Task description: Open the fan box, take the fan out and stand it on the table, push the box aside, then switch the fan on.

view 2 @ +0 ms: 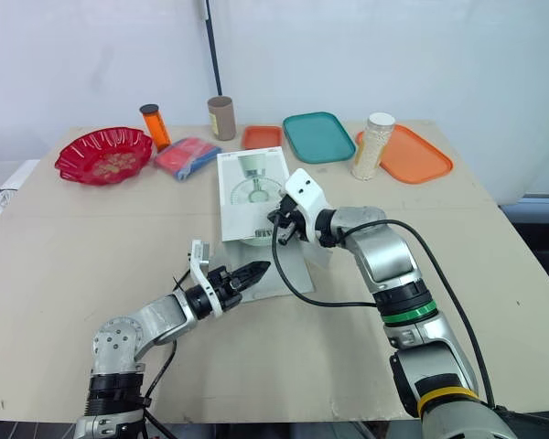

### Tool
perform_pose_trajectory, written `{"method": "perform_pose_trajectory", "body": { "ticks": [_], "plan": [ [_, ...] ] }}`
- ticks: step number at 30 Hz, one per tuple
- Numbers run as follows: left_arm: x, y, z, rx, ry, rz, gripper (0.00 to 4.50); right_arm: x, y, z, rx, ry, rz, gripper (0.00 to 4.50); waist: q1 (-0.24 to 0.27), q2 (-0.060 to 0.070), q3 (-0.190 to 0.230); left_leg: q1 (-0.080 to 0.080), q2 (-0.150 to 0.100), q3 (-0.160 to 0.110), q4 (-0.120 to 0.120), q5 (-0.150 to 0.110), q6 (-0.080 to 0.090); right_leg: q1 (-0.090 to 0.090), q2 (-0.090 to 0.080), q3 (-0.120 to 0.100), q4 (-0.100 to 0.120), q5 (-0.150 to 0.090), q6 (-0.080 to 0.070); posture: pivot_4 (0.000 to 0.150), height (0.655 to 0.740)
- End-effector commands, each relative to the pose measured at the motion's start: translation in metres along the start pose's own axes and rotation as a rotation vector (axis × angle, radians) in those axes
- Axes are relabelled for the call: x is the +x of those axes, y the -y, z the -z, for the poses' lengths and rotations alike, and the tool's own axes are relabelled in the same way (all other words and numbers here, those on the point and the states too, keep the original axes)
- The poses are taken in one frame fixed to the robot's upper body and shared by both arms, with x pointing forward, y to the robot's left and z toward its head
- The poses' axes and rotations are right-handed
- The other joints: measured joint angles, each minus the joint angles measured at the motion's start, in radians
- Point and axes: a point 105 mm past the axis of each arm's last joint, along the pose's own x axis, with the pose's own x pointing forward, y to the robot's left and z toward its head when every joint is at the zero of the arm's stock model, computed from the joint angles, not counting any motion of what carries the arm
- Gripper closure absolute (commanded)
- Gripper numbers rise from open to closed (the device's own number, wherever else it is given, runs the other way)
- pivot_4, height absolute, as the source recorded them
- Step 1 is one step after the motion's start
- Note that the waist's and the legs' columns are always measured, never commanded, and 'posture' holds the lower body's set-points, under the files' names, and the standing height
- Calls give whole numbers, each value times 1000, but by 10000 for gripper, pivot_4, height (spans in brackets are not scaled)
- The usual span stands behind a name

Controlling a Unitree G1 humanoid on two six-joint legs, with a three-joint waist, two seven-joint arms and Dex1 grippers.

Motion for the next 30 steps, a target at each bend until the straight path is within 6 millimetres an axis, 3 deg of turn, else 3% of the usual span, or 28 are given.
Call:
{"method": "perform_pose_trajectory", "body": {
  "ticks": [1, 7, 30],
  "plan": [
    [-10, -37, 8, -63, 12, -151, 26972, -2, -2, -2, -8, 6, -2, 45000, 0, 0, 0, 0, 0, 0, 0, 0, 0, 0, 0, 0, 0, 0, 0, 1500, 7400],
    [2, -37, 4, -118, 57, -155, 5660, -1, -2, -2, -9, 6, -5, 45000, 1, 0, 0, 0, 0, 0, 0, 0, 0, 0, 0, 0, 0, 0, 0, 1500, 7400],
    [28, -33, 1, -168, 58, -110, 5660, -3, -3, -3, -19, 5, -4, 45000, 5, 0, 0, 3, -2, -3, 0, 0, 0, 7, -1, -2, -2, -1, 2, 1500, 7400]
  ]
}}
